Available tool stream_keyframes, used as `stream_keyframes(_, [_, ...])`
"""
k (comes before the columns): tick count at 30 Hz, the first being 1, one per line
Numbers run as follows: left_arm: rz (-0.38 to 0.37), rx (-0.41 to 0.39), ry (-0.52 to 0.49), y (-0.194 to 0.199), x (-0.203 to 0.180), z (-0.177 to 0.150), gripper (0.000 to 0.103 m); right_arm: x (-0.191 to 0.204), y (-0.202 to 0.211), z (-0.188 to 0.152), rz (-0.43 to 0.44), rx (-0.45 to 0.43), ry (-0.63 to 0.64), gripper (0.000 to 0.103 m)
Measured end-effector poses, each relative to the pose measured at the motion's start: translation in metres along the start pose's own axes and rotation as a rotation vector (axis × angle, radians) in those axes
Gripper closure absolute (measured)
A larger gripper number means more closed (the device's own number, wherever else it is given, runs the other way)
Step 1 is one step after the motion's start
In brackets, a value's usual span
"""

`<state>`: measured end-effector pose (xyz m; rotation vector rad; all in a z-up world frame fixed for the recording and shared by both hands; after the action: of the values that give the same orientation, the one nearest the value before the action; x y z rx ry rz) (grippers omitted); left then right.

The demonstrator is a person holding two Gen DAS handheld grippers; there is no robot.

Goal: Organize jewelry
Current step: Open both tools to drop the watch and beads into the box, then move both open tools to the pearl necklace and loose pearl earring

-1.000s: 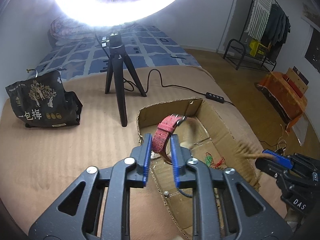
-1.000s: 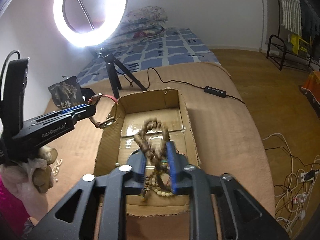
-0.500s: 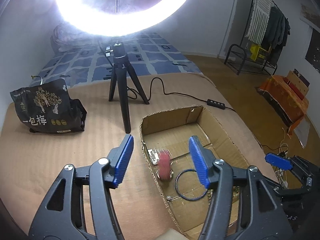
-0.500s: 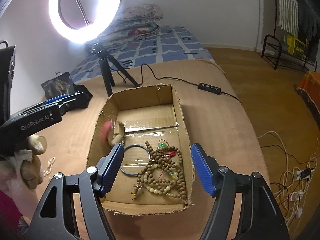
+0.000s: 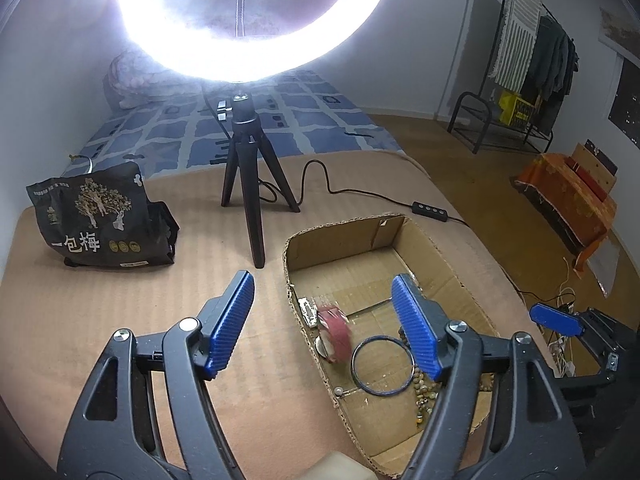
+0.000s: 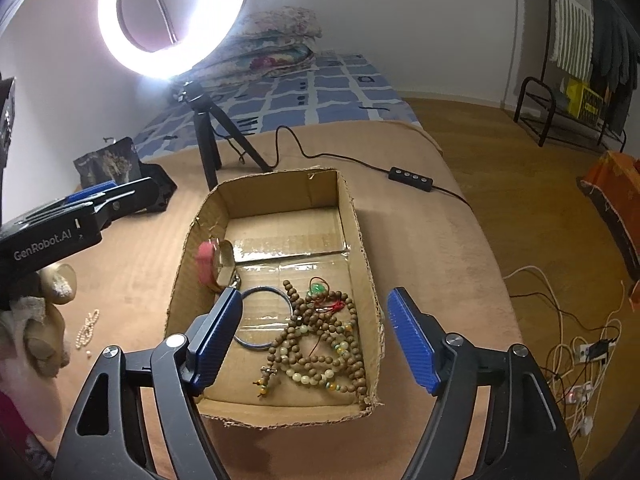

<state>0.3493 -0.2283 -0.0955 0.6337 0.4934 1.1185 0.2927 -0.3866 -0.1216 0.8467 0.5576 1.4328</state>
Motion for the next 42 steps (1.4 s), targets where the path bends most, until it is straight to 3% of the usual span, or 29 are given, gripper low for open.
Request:
stream_keyframes(28, [0.047, -0.086, -0.011, 0.102, 0.047, -0.016, 0.028, 0.057, 0.053, -0.009, -0.008, -0.086, 0.096, 0.028])
stream_keyframes(42, [0.088, -0.062, 0.009, 0.155, 0.111, -0.053, 0.027, 0.107, 0.071, -0.021, 0.023, -0.132, 0.160, 0.028])
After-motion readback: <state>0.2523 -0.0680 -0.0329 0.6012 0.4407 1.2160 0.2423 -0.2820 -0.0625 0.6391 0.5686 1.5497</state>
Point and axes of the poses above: each gripper's, at about its wrist camera, not at the fingertips, and y roughly against the way its jaws point, x to its left, z to its top, the point moved 3 cm from there along -y, roughly the way its jaws point, and after that the axes turned 6 degrees about -y, right-handed, at the moved point
